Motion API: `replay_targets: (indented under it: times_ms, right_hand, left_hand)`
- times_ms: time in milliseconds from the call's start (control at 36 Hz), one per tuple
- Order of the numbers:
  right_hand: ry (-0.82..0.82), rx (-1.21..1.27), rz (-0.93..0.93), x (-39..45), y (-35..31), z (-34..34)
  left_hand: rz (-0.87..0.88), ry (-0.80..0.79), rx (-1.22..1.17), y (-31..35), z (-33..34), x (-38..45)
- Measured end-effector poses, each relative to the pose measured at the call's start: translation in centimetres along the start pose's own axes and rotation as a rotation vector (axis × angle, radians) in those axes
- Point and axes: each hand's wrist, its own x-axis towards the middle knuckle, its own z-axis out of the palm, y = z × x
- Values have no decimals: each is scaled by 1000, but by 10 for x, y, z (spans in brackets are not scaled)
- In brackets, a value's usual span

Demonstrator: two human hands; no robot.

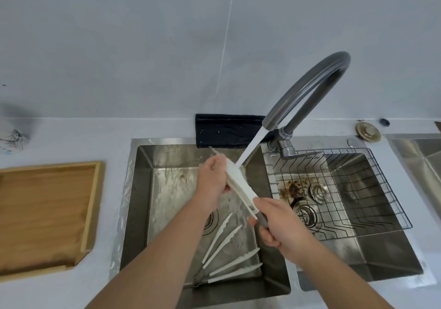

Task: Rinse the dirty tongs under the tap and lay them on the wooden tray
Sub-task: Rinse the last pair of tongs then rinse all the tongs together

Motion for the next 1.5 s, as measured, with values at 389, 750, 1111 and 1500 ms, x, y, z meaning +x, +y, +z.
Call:
replay_targets:
  times_ms: [389,750,1111,1500]
  right_hand:
    - [87,-87,-8,9,-4,-2]
    - [131,-564,-273,8,-4,20]
    - [191,-431,-185,-4,11,8]
    - [196,-733,-250,-4,-2,18]
  left_hand:
    - [-25,-192,-35,-18,7,-17]
    - [-106,162,8,-27,19,-5]
    - [49,141,259,-24,18,3]
    - [40,131,489,-11,24,5]
